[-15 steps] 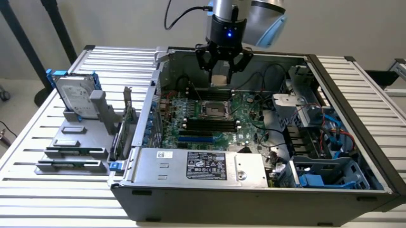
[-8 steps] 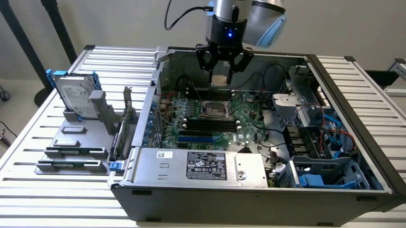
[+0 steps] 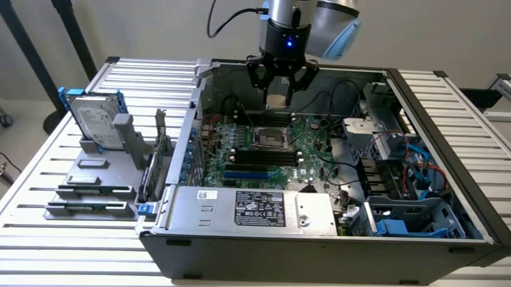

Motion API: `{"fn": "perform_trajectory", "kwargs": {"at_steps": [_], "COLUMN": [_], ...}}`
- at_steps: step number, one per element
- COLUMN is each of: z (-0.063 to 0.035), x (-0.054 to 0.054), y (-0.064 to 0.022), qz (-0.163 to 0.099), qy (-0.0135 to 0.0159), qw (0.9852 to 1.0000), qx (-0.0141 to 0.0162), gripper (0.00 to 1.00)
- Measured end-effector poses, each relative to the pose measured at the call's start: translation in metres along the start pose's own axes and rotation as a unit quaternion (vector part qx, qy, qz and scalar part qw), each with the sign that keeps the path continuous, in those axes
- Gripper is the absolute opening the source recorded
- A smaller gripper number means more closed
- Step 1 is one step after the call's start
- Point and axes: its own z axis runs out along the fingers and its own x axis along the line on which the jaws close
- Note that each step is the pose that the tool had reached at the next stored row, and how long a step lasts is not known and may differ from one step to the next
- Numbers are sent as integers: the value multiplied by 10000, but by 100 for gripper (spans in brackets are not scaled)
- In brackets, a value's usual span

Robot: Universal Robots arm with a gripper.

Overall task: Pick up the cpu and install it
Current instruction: 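Place the cpu into insertion slot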

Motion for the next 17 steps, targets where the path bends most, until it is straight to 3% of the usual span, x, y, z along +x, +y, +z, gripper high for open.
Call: {"fn": "perform_trajectory", "kwargs": {"at_steps": [4,9,13,17], "z": [3,29,69,122], "x": [24,41,41,39], "y": [-16,-126,-138,-140], "qz": [3,53,309,675], "qy": [-1,-1,-8,-19], "qw": [10000,10000,9995,9977], "qx": [-1,-1,-7,-14], "gripper": [55,55,55,55]}}
